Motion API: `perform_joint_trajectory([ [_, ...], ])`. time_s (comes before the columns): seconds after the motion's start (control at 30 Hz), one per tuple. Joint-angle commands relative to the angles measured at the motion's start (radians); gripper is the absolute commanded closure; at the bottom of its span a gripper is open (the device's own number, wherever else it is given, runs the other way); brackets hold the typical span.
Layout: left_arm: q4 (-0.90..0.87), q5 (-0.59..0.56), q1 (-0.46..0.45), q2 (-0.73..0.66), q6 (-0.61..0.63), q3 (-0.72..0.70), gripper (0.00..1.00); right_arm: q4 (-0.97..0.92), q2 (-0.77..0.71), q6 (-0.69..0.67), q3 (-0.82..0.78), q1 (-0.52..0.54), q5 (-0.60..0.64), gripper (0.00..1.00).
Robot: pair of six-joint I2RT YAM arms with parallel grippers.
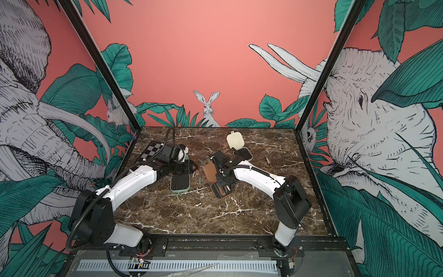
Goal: Organize nail clipper sets
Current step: Adjust the nail clipper in the storage box, then close the storage box at the center of the board.
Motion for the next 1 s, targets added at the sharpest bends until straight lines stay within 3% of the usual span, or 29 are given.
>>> perform_joint_trajectory([
  [0.0,0.021,-0.035,-0.006,0.07,0.021,0.102,0.49,0.009,-0.062,0.032,-0.105,0.003,-0.035,0.75],
  [0.07,0.016,-0.059,-0.012,0.137,0.029,0.171,0.52,0.041,-0.12,0.064,-0.185,0.004,-0.053,0.8],
  [0.2,-0.008,-0.075,-0.025,0.274,0.043,0.287,0.57,0.153,-0.179,0.131,-0.323,0.004,-0.105,0.81],
  [0.4,-0.015,-0.058,-0.046,0.411,0.042,0.362,0.62,0.215,-0.097,0.156,-0.342,0.0,-0.119,0.82],
  [0.97,0.061,0.067,-0.124,0.322,0.076,0.259,0.66,0.216,0.049,0.157,-0.24,-0.046,-0.118,0.82],
])
